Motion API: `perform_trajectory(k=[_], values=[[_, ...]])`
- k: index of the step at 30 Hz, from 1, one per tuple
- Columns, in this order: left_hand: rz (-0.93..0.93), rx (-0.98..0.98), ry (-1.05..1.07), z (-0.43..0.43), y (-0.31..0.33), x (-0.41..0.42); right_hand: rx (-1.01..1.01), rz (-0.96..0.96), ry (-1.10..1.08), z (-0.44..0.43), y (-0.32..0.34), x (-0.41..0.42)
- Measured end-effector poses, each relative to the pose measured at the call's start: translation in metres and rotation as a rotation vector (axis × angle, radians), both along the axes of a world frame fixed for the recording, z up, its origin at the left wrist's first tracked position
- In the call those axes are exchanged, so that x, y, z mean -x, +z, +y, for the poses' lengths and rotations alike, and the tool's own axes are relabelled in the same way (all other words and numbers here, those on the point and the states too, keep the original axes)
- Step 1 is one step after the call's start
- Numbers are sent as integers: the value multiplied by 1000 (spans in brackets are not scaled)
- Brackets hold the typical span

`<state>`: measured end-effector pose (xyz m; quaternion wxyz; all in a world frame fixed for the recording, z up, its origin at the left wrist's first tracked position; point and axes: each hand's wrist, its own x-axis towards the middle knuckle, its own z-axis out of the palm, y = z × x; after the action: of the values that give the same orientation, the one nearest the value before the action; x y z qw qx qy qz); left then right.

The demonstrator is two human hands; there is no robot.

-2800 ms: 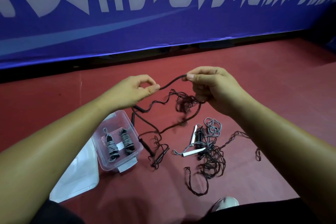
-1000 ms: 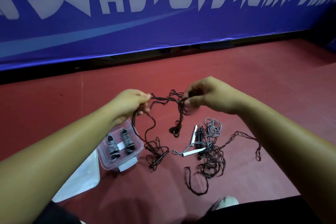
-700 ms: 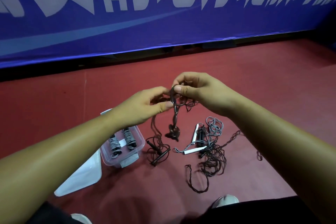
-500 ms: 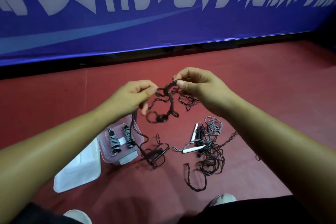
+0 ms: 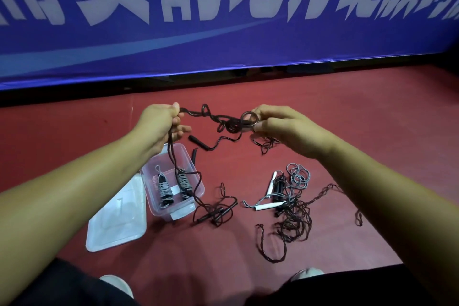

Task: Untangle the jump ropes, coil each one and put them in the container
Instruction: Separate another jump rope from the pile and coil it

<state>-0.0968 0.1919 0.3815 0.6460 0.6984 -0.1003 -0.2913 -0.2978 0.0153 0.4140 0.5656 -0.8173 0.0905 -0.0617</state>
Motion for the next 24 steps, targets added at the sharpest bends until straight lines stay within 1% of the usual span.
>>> perform_trajectory(k=[2, 3, 8, 11, 14, 16, 18, 19, 20, 22, 23, 24], values=[[3, 1, -6, 0, 2, -2, -205, -36, 15, 6, -2, -4], [8, 2, -15, 0, 2, -3, -266, -54, -6, 7, -3, -6], [5, -8, -10, 0, 1, -5, -403, -116, -219, 6, 0, -9], [-29, -50, 3, -1, -4, -7, -390, -113, -353, 4, -2, -14], [-43, -103, -24, 2, -11, -11, -251, -113, -486, -3, 1, -14], [-96, -152, -101, 4, -12, -13, -182, -110, -556, -8, 1, -12], [-122, -191, -197, 5, -11, -12, -218, -111, -620, -10, 2, -12], [-136, -225, -255, 5, -11, -9, -275, -112, -617, -9, 3, -13], [-180, -275, -323, 5, -12, -8, -350, -115, -589, -8, 4, -14], [-388, -351, -455, 3, -14, -6, -452, -86, -511, -5, 4, -16], [-477, -327, -510, 2, -12, -3, -446, -56, -480, -3, 3, -16], [-520, -267, -567, 0, -8, 2, -425, -27, -447, 0, 2, -17]])
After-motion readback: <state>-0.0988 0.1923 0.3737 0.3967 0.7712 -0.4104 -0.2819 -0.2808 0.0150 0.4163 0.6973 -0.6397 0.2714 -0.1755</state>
